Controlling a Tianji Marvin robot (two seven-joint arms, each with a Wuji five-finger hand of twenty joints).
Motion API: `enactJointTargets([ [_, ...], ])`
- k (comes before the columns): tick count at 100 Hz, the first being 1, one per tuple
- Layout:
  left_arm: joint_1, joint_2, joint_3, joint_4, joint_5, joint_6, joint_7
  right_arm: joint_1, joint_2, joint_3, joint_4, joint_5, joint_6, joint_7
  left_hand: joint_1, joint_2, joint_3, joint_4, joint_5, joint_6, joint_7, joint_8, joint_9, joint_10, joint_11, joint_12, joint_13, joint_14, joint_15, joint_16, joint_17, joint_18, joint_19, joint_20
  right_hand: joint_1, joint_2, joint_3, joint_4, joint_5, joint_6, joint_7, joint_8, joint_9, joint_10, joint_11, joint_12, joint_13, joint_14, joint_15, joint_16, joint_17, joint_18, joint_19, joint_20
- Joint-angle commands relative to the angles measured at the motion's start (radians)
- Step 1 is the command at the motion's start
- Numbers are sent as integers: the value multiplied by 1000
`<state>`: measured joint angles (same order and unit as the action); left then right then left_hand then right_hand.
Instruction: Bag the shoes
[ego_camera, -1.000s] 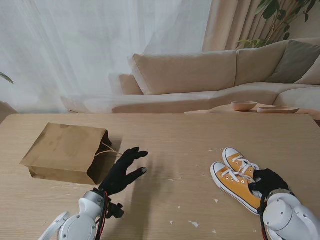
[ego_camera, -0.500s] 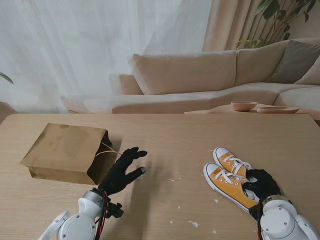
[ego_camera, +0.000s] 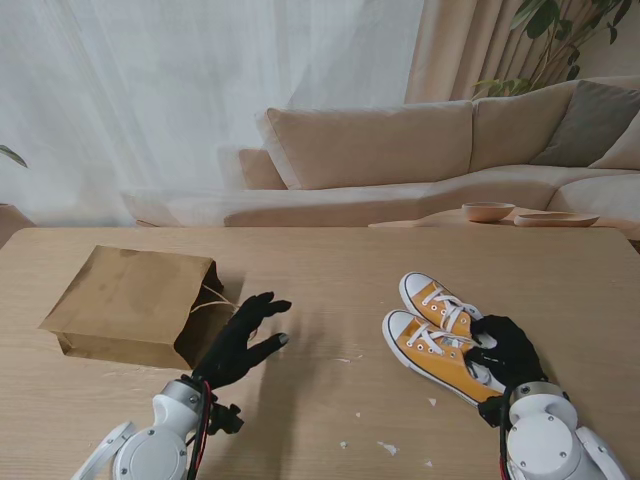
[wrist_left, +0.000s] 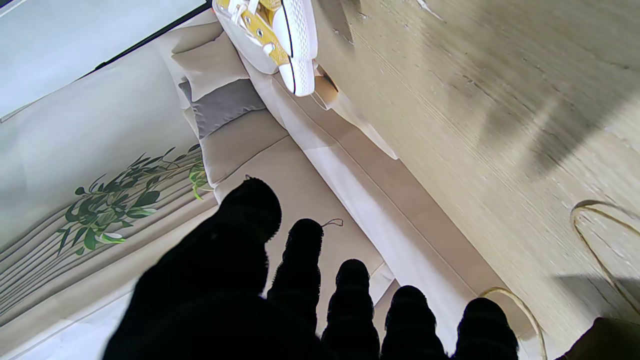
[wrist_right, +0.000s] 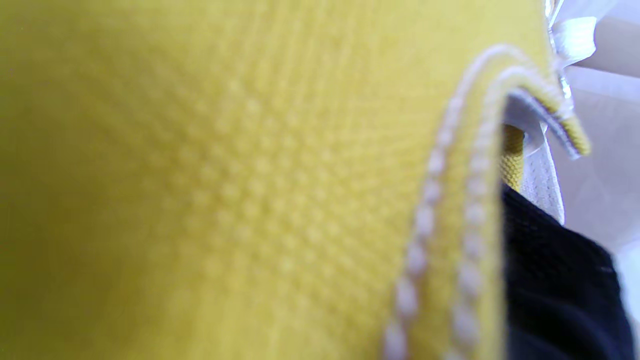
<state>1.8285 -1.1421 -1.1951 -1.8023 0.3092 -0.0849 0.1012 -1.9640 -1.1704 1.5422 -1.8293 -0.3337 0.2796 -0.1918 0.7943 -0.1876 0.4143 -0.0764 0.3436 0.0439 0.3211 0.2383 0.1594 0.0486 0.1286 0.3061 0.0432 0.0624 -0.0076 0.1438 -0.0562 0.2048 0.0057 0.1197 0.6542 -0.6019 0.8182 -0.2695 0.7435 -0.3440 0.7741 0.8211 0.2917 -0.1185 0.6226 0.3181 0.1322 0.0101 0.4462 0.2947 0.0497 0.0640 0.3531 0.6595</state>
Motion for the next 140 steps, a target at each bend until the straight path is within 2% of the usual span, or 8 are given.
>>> enactJointTargets([
  [1, 5, 2, -8, -7, 8, -5, -23, 19, -14, -20, -38, 3, -24, 3, 19, -28, 44, 8, 20, 13, 17, 18, 9, 23, 39, 24, -14, 1, 14, 44, -2, -7, -6, 30, 44, 180, 101, 22, 85, -147, 92, 51, 49, -37, 102, 43, -1, -21, 1, 4, -2, 0, 19, 11],
  [33, -44, 32, -57, -25, 117, -8, -125, 101, -24, -130, -9, 56, -76, -37, 5, -114, 175, 0, 54, 55, 43, 66, 31, 71, 155, 89, -17, 55, 77, 302, -23, 27, 72, 227, 79, 228, 48, 30, 40, -116, 109, 86, 39, -25, 100, 43, -2, -19, -7, 0, -10, -1, 19, 17],
  [69, -180, 81, -94, -36, 265, 41, -342, 173, -35, -238, 42, 70, -118, -83, -25, -135, 200, -6, 47, 48, 42, 80, 32, 63, 162, 93, -18, 57, 78, 336, -29, 33, 100, 301, 90, 240, 27, 36, 35, -112, 108, 95, 41, -21, 98, 41, -2, -15, -12, -2, -10, 3, 20, 20],
  [85, -235, 98, -99, -19, 346, 29, -410, 189, -40, -262, 54, 90, -137, -96, -39, -143, 215, -9, 45, 42, 48, 101, 30, 53, 143, 88, -18, 56, 79, 355, -39, 33, 123, 387, 95, 243, 24, 38, 35, -112, 106, 98, 40, -22, 96, 41, -2, -15, -12, -2, -10, 3, 20, 20],
  [109, -279, 120, -115, -9, 487, 32, -517, 187, -46, -263, 49, 103, -149, -118, -46, -148, 217, -10, 88, 79, 60, 116, 25, 47, 134, 97, -17, 54, 75, 350, -38, 32, 123, 404, 99, 242, 20, 41, 38, -110, 105, 103, 41, -22, 96, 40, -2, -15, -12, -2, -9, 3, 20, 21],
  [123, -267, 121, -139, -20, 482, 37, -529, 179, -47, -258, 43, 104, -152, -124, -54, -139, 210, -11, 102, 94, 58, 121, 28, 55, 139, 106, -17, 59, 79, 353, -38, 31, 124, 412, 99, 242, 22, 42, 40, -110, 104, 105, 40, -22, 96, 40, -2, -15, -12, -2, -7, 3, 20, 22],
  [127, -257, 122, -151, -31, 465, 39, -540, 176, -47, -256, 41, 105, -153, -124, -63, -132, 203, -12, 132, 132, 67, 127, 29, 61, 144, 109, -18, 60, 81, 356, -39, 32, 124, 415, 99, 242, 22, 42, 40, -111, 103, 106, 40, -22, 96, 40, -2, -15, -12, -2, -7, 4, 21, 22],
  [140, -222, 124, -185, -75, 371, 80, -572, 172, -48, -250, 38, 111, -152, -126, -86, -109, 178, -12, 361, 391, 86, 160, 72, 110, 168, 111, -19, 69, 78, 357, -34, 32, 97, 395, 99, 242, 22, 42, 41, -110, 102, 107, 36, -22, 95, 40, -3, -14, -12, -2, -8, 2, 20, 22],
])
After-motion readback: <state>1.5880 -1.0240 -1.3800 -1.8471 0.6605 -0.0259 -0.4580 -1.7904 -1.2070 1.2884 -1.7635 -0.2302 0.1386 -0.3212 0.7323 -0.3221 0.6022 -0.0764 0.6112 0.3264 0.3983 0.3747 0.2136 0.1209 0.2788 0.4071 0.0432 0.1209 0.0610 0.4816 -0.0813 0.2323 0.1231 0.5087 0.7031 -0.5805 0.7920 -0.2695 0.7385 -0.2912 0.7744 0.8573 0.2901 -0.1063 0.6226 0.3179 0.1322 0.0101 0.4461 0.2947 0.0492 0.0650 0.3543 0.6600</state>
